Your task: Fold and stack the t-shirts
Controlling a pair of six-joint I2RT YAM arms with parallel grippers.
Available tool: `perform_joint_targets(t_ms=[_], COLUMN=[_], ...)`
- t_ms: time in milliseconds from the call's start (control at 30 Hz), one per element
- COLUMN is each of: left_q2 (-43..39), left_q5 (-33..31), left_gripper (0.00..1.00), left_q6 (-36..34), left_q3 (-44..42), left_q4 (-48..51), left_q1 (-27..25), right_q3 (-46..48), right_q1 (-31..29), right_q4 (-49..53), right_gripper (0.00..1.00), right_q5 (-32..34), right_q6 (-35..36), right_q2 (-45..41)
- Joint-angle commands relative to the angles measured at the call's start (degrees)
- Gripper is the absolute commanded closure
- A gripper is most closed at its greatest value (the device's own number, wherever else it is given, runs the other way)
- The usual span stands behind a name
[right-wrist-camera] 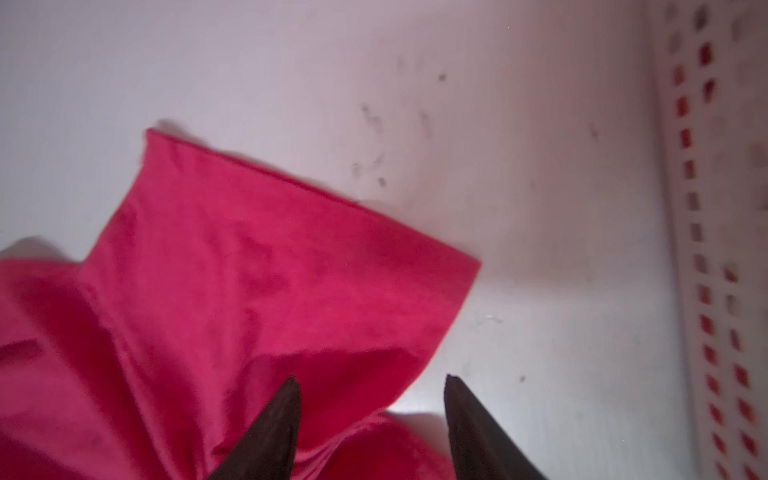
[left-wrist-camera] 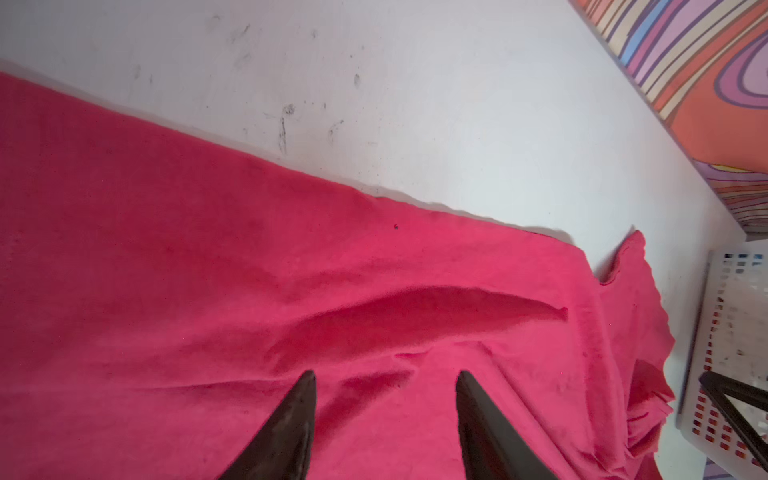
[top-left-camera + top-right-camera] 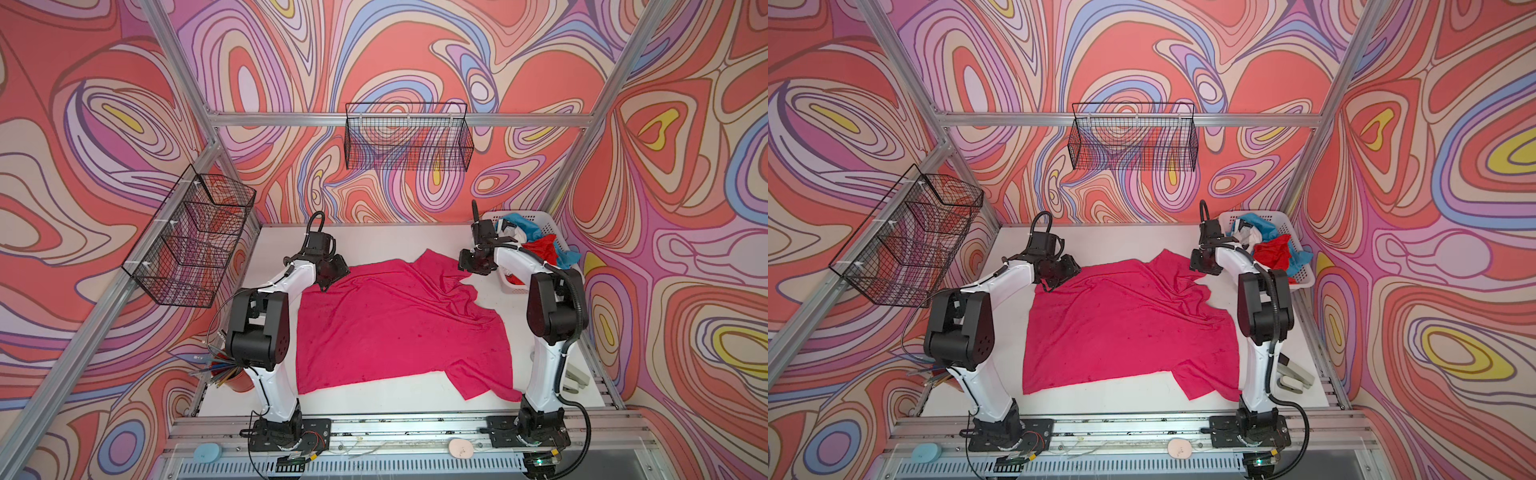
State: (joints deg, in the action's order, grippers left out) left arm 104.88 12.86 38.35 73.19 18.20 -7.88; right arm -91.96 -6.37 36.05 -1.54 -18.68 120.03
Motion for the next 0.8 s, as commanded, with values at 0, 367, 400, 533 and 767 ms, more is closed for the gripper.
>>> perform_joint_targets(t_ms=[0, 367, 400, 533, 767], left_q2=[-2.14, -5.82, -5.93, -5.83, -6.09], left_q5=[-0.30, -0.70, -0.73, -0.57, -0.70], left_gripper=[0.43, 0.42, 0.42, 0.42, 0.42], left_q6=[1.20, 1.38, 1.29, 1.48, 1.69], left_q3=[-2.96, -7.10, -7.18, -7.36, -7.13], left_q4=[0.89, 1.29, 1.31, 1.15, 1.47], left_q1=[0.06, 0.08, 0.06, 0.06, 0.06], right_q3=[-1.12, -0.57, -0.60, 0.04, -0.18], right_q1=[0.23, 0.24, 0.24, 0.25, 0.27], right_q4=[-0.50, -7.80, -7.94, -9.51, -10.71], right_gripper=[0.43, 0.53, 0.55, 0.59, 0.66], right_q5=[4.48, 11.38, 11.49, 12.16, 11.29], right_q6=[-4.13, -11.91, -12.10, -12.52, -13.10], right_q2=[2.90, 6.19, 6.43, 7.00, 8.64])
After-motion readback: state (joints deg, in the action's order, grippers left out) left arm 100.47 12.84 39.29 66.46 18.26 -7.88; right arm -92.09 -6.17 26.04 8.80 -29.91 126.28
